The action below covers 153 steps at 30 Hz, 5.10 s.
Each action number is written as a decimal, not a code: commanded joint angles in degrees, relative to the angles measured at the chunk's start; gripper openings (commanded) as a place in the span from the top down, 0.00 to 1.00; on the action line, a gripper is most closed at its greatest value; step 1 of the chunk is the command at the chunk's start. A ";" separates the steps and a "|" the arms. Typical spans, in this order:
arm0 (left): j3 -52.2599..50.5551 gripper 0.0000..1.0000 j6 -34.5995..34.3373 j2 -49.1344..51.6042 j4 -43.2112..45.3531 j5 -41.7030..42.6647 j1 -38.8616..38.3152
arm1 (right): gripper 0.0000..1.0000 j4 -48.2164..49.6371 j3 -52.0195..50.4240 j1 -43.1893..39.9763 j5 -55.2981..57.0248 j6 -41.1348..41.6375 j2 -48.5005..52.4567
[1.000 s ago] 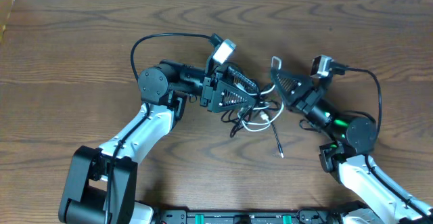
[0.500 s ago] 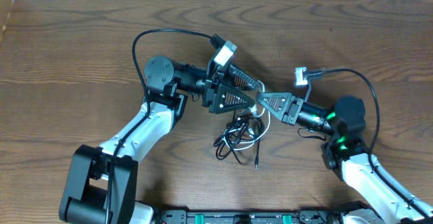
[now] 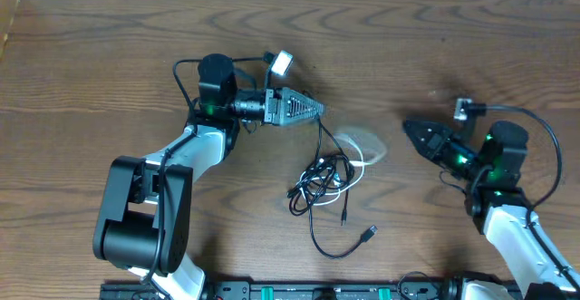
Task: Untangle cables
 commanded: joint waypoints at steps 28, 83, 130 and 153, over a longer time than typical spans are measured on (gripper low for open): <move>0.48 0.06 48.63 -36.94 -93.61 -57.09 -6.21 | 0.01 -16.57 0.04 -4.55 2.27 -14.43 0.00; 1.14 0.02 37.09 -24.68 -81.59 -104.63 -28.68 | 0.01 -33.29 0.02 -4.55 5.53 -19.28 0.00; 2.58 0.77 30.91 -39.89 -62.05 -84.30 -26.97 | 0.01 -19.93 0.02 -4.48 -28.92 -15.04 0.00; 2.56 0.92 13.79 -20.46 -84.67 -95.62 -22.18 | 0.01 -21.68 0.02 -4.48 -23.12 -14.97 0.00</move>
